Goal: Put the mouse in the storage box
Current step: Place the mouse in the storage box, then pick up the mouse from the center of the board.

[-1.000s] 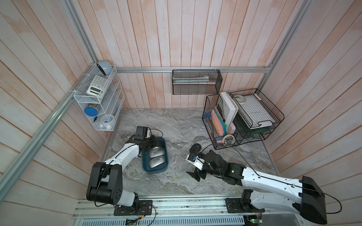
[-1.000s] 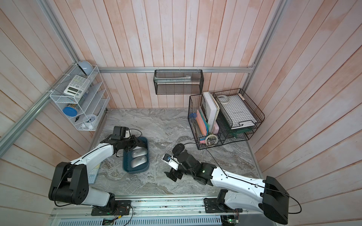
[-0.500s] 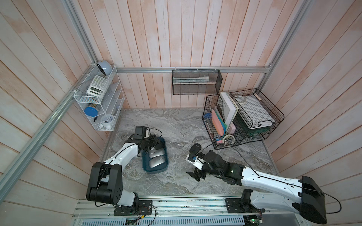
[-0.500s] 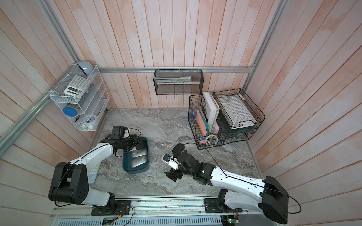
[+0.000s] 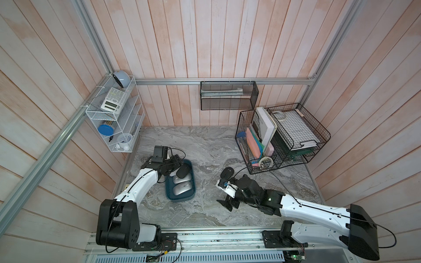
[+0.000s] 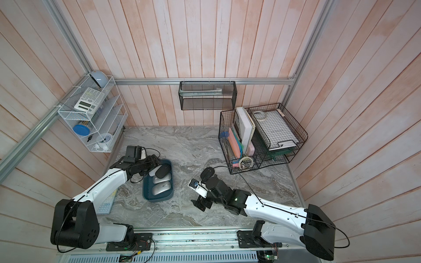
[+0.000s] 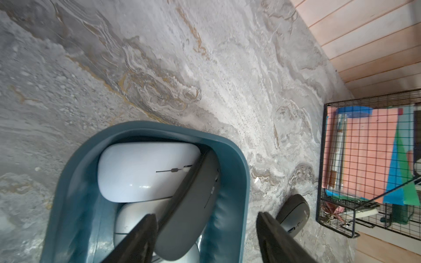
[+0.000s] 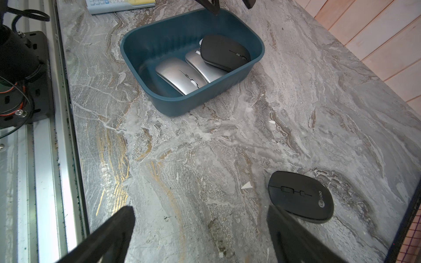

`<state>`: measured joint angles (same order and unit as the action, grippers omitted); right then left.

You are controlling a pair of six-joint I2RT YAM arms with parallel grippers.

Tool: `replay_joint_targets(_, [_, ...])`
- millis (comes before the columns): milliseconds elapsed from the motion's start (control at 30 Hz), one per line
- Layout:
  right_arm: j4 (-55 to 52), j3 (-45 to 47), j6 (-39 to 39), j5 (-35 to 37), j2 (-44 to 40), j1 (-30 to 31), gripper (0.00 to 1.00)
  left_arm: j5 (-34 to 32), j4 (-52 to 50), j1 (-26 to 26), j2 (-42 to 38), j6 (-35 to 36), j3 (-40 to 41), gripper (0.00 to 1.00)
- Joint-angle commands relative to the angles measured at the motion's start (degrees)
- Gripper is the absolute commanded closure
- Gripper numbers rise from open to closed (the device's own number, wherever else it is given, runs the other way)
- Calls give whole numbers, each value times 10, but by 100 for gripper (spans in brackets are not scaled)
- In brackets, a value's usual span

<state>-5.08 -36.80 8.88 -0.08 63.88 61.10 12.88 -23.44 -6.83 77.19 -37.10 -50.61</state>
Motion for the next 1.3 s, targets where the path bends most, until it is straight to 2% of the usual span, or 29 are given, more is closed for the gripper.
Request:
replay_joint_targets(0, [6,-5,-21,25,9,3,2,-16,-24,2,-31,4,-20,25])
replay_joint_targets(367, [-16,-25,-156,249,8,-3,2,9,-92,2,-143,15,-20,22])
replay_joint_targets(567, [-33,-32,-216,227,14,-43,2,30,-130,2,-200,21,-17,22])
replay_joint_targets(700, [-87,-64,-320,215,47,-90,3,46,-162,2,-233,37,-11,21])
replay_joint_targets(800, [-103,-79,-376,190,83,-114,7,52,-192,2,-249,53,-12,20])
replay_joint_targets(967, [-133,-123,-422,213,160,-116,7,47,-214,2,-275,76,-6,20])
replay_joint_targets(1100, [-145,-162,-472,238,220,-115,5,41,-211,3,-267,82,6,19])
replay_joint_targets(1267, [-224,-249,-555,272,298,-115,4,49,-206,3,-266,83,11,19])
